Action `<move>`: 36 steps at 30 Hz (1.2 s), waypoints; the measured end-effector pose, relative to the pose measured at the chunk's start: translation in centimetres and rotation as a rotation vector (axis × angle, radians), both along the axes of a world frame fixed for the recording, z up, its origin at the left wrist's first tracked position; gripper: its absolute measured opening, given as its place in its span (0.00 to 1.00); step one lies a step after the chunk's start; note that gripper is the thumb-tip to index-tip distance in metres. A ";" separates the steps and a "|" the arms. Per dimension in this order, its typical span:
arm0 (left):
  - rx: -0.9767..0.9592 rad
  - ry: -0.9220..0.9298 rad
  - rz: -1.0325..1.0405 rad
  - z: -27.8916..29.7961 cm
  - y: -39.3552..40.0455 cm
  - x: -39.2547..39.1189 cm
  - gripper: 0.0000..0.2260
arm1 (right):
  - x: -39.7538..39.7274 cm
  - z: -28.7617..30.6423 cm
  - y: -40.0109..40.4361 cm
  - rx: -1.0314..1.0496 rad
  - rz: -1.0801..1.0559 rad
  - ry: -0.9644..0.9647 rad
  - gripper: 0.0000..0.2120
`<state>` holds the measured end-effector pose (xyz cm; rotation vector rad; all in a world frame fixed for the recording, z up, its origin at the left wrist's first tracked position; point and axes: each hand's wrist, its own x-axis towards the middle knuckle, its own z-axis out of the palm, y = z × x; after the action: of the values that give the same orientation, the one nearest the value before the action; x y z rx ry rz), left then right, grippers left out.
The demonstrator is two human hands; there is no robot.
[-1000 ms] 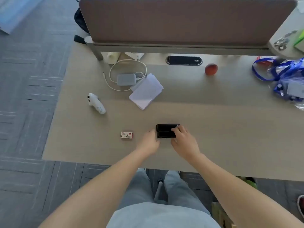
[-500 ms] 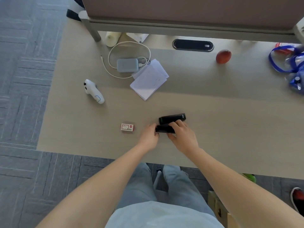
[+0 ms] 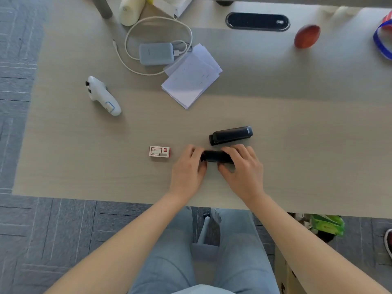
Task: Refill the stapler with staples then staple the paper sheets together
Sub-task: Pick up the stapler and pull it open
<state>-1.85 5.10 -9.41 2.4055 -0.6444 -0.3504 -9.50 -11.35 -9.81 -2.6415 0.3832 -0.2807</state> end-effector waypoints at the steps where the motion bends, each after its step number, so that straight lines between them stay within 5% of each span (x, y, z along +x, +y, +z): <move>1: -0.035 -0.030 0.007 -0.4 0.2 -0.1 0.10 | -0.1 -0.5 0.1 -0.010 -0.016 -0.042 0.15; 10: -0.222 -0.198 0.059 -3.4 0.5 -1.2 0.08 | -0.4 -2.7 0.4 0.005 -0.025 -0.342 0.17; 21: -0.203 -0.433 0.019 -5.0 1.3 -2.0 0.05 | -1.8 -4.3 1.5 -0.211 -0.029 -0.350 0.21; 30: -0.246 -0.395 0.000 -5.2 1.6 -2.0 0.02 | -0.7 -1.1 3.0 -0.354 0.089 -0.171 0.19; 36: -0.275 -0.421 -0.012 -5.5 1.5 -1.9 0.03 | -0.9 -3.4 2.6 -0.391 0.084 -0.307 0.17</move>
<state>-3.72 6.60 -14.87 2.2201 -0.8305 0.2375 -10.39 -8.74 -13.18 -2.9136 0.1234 -0.7927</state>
